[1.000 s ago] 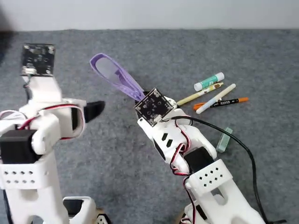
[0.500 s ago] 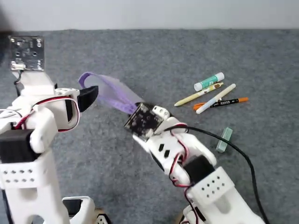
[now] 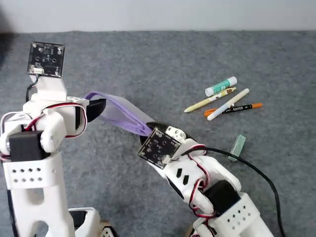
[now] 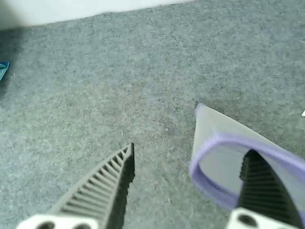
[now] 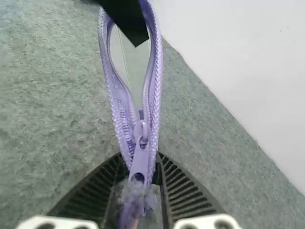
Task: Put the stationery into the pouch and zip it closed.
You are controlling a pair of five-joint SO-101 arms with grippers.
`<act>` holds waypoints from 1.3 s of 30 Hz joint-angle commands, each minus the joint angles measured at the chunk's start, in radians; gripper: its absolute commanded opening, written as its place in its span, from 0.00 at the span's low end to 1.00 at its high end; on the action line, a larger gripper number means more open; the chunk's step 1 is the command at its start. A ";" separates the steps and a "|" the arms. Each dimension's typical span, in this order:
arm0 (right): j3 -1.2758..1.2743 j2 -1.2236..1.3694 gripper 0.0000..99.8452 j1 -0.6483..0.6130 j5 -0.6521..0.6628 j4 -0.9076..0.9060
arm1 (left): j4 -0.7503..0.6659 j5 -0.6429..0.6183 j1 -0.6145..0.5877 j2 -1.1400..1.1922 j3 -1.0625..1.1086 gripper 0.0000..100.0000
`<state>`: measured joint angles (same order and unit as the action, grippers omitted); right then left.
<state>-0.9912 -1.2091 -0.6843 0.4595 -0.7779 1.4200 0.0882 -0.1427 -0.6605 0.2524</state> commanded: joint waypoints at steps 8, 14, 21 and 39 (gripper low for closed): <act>-0.064 -0.163 0.01 -0.102 0.011 -0.077 | -0.029 0.149 0.140 -0.021 0.018 0.19; -0.077 -0.214 0.01 -0.101 0.043 -0.085 | -0.029 0.249 0.195 -0.031 0.113 0.02; -0.072 -0.255 0.01 -0.016 0.037 -0.059 | 0.043 0.247 0.186 -0.032 0.110 0.01; 0.247 -0.076 0.14 0.398 -0.411 -0.384 | 0.249 -0.264 0.190 -0.026 0.108 0.01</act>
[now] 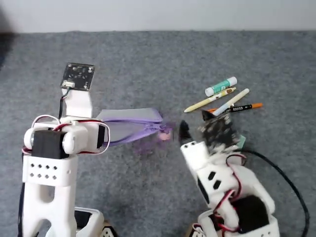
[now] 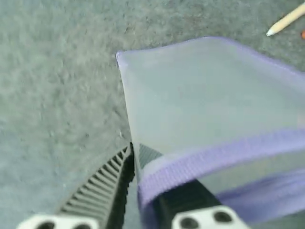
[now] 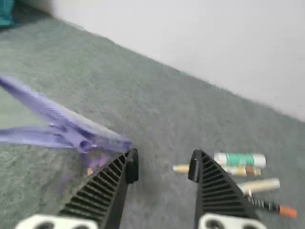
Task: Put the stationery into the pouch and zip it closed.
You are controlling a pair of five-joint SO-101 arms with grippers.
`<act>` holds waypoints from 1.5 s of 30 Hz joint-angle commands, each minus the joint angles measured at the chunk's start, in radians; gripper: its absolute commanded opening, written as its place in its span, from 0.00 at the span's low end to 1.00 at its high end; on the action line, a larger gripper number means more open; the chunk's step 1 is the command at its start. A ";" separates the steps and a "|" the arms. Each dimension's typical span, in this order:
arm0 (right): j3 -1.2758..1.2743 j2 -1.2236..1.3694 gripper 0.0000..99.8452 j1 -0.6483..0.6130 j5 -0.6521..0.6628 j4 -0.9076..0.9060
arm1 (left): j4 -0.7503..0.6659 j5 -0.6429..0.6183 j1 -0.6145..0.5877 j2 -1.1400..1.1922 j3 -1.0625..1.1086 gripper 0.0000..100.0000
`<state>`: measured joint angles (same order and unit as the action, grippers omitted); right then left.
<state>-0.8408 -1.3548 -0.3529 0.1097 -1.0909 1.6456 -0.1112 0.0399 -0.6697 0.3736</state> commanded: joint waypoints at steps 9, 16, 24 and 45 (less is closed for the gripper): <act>0.310 0.417 0.14 0.254 -0.173 -0.280 | 0.057 -0.140 0.011 -0.021 -0.013 0.01; 0.479 0.762 0.14 0.338 -0.393 -0.469 | 0.057 -0.141 0.011 -0.021 -0.027 0.01; 0.520 0.943 0.20 0.427 -0.471 -0.443 | 0.052 -0.137 0.011 -0.015 -0.027 0.01; 0.468 1.389 0.21 0.602 -0.330 0.019 | 0.049 -0.106 0.003 -0.014 -0.027 0.01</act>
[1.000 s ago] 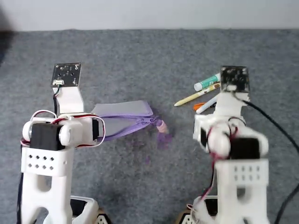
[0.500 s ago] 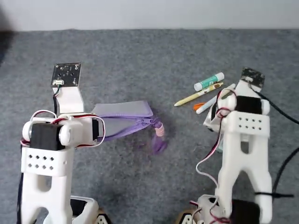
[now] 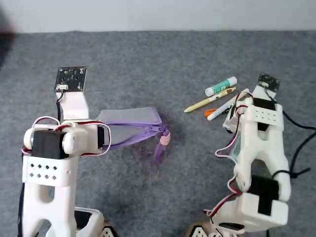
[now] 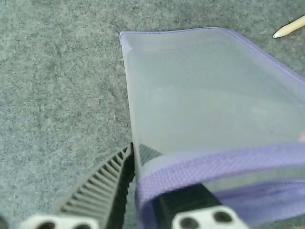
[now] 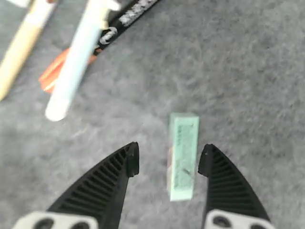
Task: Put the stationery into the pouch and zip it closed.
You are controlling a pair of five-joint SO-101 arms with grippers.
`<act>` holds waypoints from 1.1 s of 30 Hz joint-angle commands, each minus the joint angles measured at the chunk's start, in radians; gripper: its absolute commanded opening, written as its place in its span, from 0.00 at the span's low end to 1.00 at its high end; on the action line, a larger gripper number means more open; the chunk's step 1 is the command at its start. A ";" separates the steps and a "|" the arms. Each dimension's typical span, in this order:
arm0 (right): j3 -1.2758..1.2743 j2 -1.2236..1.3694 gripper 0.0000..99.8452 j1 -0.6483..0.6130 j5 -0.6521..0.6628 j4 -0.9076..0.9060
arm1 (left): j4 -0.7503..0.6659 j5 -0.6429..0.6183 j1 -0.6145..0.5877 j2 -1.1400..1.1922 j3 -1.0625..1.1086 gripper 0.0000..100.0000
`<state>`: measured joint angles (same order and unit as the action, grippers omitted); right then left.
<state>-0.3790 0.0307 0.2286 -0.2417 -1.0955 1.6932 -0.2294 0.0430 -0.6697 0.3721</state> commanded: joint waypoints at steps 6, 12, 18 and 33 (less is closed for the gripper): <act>0.006 0.091 0.20 0.021 0.021 0.088 | 0.002 0.012 0.000 -0.014 -0.025 0.01; 0.006 0.179 0.12 0.018 0.058 0.200 | 0.003 0.011 0.000 -0.014 -0.025 0.01; 0.003 0.120 0.01 0.024 0.121 0.160 | 0.005 0.011 0.000 -0.017 -0.025 0.01; -0.005 -0.568 0.01 -0.038 0.330 -0.283 | 0.000 0.006 0.008 -0.012 -0.025 0.01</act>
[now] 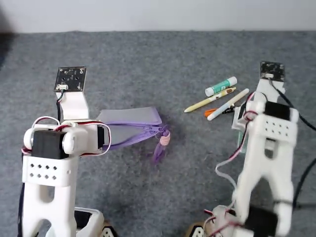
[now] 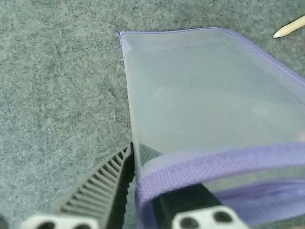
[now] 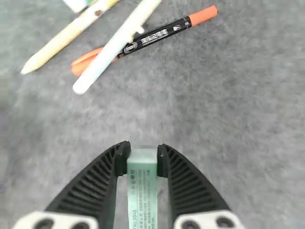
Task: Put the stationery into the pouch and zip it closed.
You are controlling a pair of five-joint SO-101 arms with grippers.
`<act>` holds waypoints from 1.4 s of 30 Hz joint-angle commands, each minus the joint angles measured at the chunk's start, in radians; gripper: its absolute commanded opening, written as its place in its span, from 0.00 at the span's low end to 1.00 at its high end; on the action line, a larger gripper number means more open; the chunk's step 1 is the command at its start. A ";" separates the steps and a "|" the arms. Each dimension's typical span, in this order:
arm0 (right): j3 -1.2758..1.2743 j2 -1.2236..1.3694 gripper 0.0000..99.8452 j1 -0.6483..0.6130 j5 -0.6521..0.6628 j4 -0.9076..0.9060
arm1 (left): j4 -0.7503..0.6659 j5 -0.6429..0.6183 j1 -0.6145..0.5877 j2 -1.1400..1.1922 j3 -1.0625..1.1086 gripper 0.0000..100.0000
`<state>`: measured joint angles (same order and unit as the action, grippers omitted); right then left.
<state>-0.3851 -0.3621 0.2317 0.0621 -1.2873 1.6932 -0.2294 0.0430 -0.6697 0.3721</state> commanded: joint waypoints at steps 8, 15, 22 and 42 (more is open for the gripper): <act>0.003 -0.608 0.01 -0.400 -0.075 -0.156 | -0.041 0.006 0.008 -0.012 -0.022 0.01; 0.002 -0.757 0.01 -0.756 -0.196 0.012 | -0.041 0.003 0.008 -0.012 -0.024 0.01; -0.078 -0.762 0.01 -0.918 -0.192 0.302 | -0.038 -0.037 0.003 0.054 -0.045 0.01; -0.416 -0.668 0.01 -1.023 -0.052 1.036 | 0.031 -0.037 0.009 0.253 -0.275 0.01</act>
<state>-0.7948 -1.0572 -0.8086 -0.0038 -0.3345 1.7223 -0.2570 0.0430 -0.4181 0.1419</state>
